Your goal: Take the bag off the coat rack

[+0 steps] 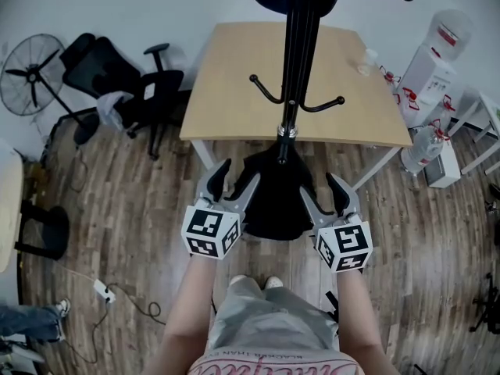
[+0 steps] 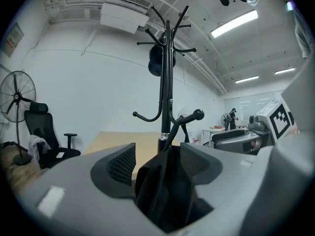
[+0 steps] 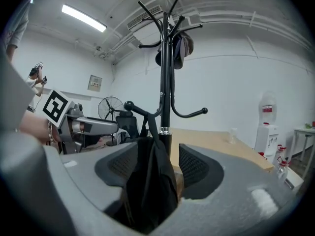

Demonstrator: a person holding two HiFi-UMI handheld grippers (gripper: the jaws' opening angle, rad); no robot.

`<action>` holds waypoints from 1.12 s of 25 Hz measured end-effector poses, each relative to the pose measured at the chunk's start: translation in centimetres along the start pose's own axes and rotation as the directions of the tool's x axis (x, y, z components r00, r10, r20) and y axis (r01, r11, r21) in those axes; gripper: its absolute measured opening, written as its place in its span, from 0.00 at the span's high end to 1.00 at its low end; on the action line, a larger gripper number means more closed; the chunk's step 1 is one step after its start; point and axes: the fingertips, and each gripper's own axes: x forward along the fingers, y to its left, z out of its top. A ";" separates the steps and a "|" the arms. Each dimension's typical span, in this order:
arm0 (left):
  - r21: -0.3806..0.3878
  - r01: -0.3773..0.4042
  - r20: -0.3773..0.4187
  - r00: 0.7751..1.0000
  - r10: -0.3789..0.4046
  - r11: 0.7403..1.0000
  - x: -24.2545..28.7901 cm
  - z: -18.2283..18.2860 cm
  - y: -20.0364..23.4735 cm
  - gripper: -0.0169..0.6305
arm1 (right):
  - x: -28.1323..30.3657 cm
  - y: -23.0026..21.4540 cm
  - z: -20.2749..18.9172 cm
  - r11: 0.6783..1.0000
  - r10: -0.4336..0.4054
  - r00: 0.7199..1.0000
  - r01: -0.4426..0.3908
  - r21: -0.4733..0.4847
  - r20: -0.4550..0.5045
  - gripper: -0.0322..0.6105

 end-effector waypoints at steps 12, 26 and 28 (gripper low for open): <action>-0.027 0.056 -0.174 0.983 -0.060 0.998 1.5 -7.0 0.5 0.54 | 2.1 0.6 -6.5 0.997 -0.024 0.987 0.035 0.066 -0.157 0.54; -0.052 0.062 -0.303 0.950 -0.075 0.997 5.0 -11.6 1.6 0.61 | 5.4 -0.4 -10.7 0.994 -0.024 0.958 0.054 0.098 -0.285 0.55; -0.055 0.064 -0.312 0.947 -0.078 0.996 5.4 -11.9 1.8 0.62 | 5.9 -0.7 -11.1 0.994 -0.025 0.955 0.056 0.098 -0.295 0.55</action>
